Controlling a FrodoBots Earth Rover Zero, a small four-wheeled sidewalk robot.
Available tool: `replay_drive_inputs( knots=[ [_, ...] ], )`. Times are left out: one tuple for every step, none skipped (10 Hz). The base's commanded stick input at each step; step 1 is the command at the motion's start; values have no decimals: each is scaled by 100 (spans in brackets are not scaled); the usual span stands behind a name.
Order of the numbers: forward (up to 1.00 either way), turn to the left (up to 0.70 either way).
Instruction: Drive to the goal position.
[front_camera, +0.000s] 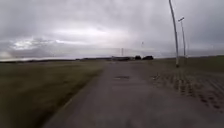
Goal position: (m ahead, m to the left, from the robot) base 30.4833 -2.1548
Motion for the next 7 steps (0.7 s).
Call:
replay_drive_inputs(
  knots=[
    [100, 0],
    [100, 0],
    [100, 0],
    [100, 0],
    [100, 0],
    [100, 0],
    [100, 0]
  ],
)
